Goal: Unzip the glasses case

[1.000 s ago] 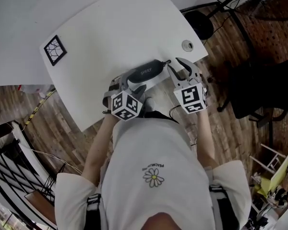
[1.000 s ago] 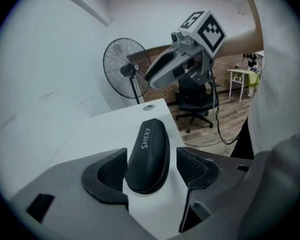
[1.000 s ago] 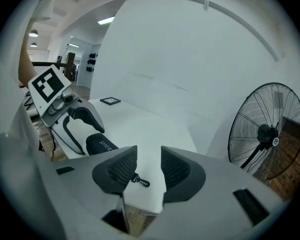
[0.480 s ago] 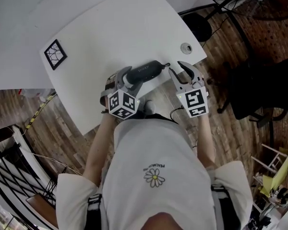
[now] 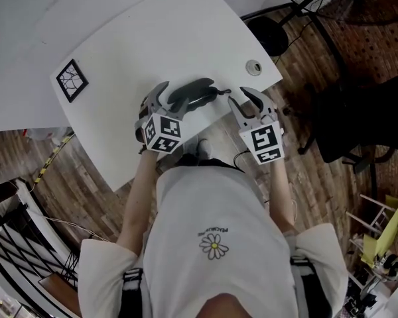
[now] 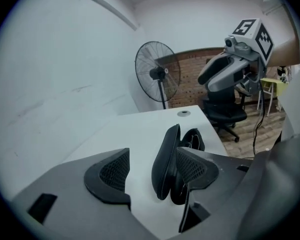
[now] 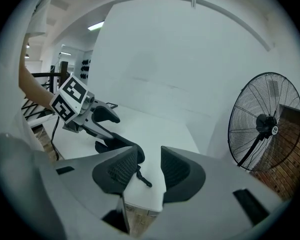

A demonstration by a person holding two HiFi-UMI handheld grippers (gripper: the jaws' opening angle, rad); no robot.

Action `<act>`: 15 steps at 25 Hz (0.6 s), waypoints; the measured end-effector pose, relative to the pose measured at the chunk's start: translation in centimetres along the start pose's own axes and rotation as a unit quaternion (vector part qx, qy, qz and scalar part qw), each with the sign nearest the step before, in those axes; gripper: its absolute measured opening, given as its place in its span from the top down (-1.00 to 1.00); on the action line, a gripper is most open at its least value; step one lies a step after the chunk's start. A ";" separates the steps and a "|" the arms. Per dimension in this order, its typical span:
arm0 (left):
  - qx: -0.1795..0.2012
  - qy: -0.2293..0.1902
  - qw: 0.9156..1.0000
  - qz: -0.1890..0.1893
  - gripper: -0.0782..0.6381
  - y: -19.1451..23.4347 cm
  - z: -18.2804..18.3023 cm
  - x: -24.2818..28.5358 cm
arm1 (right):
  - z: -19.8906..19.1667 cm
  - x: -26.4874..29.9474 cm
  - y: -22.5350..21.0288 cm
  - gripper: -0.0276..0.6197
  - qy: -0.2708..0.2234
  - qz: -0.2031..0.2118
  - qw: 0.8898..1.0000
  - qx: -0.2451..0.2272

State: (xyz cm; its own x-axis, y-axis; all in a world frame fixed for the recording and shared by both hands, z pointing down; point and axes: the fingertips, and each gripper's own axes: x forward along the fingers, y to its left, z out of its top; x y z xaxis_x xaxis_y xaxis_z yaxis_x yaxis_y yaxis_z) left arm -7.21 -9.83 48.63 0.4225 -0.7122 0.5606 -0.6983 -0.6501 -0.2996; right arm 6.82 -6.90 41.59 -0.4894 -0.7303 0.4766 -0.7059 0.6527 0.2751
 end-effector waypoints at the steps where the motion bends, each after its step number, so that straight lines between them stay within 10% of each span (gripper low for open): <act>1: -0.004 0.000 1.000 0.002 -0.05 0.2 0.0 0.1 | -0.1 0.0 -0.1 0.51 0.001 -0.001 1.000 0.000; 15: -0.084 -0.066 0.993 0.042 -0.05 3.9 3.8 -1.1 | 1.4 0.0 -1.2 0.51 -0.019 -0.024 0.999 0.015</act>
State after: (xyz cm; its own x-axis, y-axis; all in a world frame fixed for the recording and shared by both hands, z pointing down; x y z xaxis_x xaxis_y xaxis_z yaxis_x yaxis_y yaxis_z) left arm -8.17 -12.58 43.89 0.4229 -0.7979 0.4296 -0.8166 -0.5411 -0.2011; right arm 6.95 -8.01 40.06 -0.4726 -0.7686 0.4312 -0.7445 0.6100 0.2713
